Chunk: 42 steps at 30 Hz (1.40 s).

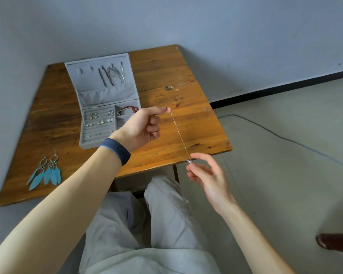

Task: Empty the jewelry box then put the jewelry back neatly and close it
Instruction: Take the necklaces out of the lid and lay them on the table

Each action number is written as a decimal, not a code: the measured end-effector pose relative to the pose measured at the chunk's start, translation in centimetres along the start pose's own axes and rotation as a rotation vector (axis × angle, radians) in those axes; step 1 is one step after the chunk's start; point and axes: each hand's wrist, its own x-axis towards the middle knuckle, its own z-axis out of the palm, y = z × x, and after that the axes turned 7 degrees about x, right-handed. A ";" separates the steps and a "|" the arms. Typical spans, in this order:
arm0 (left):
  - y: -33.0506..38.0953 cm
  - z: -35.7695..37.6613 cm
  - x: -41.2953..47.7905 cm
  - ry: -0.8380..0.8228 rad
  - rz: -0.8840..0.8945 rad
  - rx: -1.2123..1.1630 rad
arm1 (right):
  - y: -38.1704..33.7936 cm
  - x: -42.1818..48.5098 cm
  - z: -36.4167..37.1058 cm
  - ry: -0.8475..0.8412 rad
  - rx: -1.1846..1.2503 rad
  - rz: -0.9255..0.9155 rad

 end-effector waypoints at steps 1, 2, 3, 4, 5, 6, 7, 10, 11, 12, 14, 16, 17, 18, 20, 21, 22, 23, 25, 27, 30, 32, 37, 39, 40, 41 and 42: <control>0.1 0.3 0.2 -0.004 0.000 -0.005 | -0.1 0.2 -0.2 0.007 -0.003 -0.011; 0.2 0.5 0.4 -0.015 -0.001 -0.008 | -0.3 0.4 -0.4 0.014 -0.004 -0.019; 0.3 0.7 0.6 -0.030 0.000 -0.009 | -0.4 0.6 -0.6 0.021 -0.001 -0.024; 0.5 1.0 0.8 -0.048 0.003 -0.009 | -0.6 0.8 -0.7 0.031 0.006 -0.024; 0.6 1.1 1.0 -0.066 0.007 -0.004 | -0.7 1.1 -0.8 0.039 0.014 -0.020; 0.7 1.3 1.2 -0.081 0.009 0.001 | -0.8 1.4 -0.8 0.040 0.019 -0.012; 0.8 1.4 1.5 -0.092 0.011 0.007 | -0.9 1.7 -0.9 0.035 0.014 -0.003; 1.0 1.5 2.3 -0.123 0.046 0.071 | -1.2 2.3 -1.2 0.022 -0.071 -0.004; 1.3 1.4 2.6 -0.145 0.068 0.116 | -1.3 2.5 -1.5 0.036 -0.132 -0.029; 1.5 1.2 2.9 -0.172 0.088 0.161 | -1.5 2.9 -1.8 0.061 -0.220 -0.077; 2.2 0.8 3.5 -0.201 0.121 0.260 | -2.0 3.9 -2.6 0.130 -0.433 -0.224; 3.0 0.4 4.2 -0.149 0.155 0.497 | -2.5 5.1 -3.4 0.207 -0.615 -0.386; 3.4 0.1 4.5 -0.112 0.174 0.684 | -2.7 5.6 -3.8 0.239 -0.693 -0.464; 3.6 -0.2 5.1 -0.094 0.184 0.882 | -3.0 6.0 -4.2 0.265 -0.765 -0.539; 3.8 -0.7 6.3 -0.110 0.167 1.233 | -3.3 6.8 -4.8 0.300 -0.879 -0.675; 3.8 -0.8 6.8 -0.122 0.141 1.359 | -3.3 7.1 -5.0 0.304 -0.916 -0.732; 3.7 -0.7 7.4 -0.119 0.127 1.437 | -3.3 7.3 -5.1 0.301 -0.942 -0.775; 3.7 -0.5 7.7 -0.106 0.132 1.468 | -3.2 7.5 -5.2 0.296 -0.960 -0.806; 3.5 0.0 8.2 -0.083 0.155 1.333 | -2.8 7.7 -5.4 0.292 -0.990 -0.851; 3.1 0.6 8.9 -0.096 0.133 0.979 | -2.3 7.8 -5.5 0.304 -1.025 -0.900; 2.2 1.0 10.2 -0.103 0.073 0.473 | -1.6 7.8 -5.8 0.293 -1.058 -0.982; 1.7 1.3 11.1 -0.111 0.031 0.215 | -1.0 7.7 -6.0 0.264 -1.065 -1.012; 1.7 2.1 13.5 -0.104 -0.103 0.099 | 0.3 8.1 -7.0 0.178 -1.169 -1.020; 1.7 2.5 14.1 -0.117 -0.089 0.299 | 0.5 8.4 -7.1 0.161 -1.184 -1.003; 1.8 2.8 14.4 -0.123 -0.070 0.388 | 0.6 8.5 -7.1 0.157 -1.187 -0.992; 1.9 3.2 14.7 -0.125 -0.045 0.466 | 0.7 8.5 -7.0 0.154 -1.189 -0.979; 2.0 3.6 15.1 -0.121 -0.014 0.541 | 0.7 8.5 -6.8 0.150 -1.194 -0.961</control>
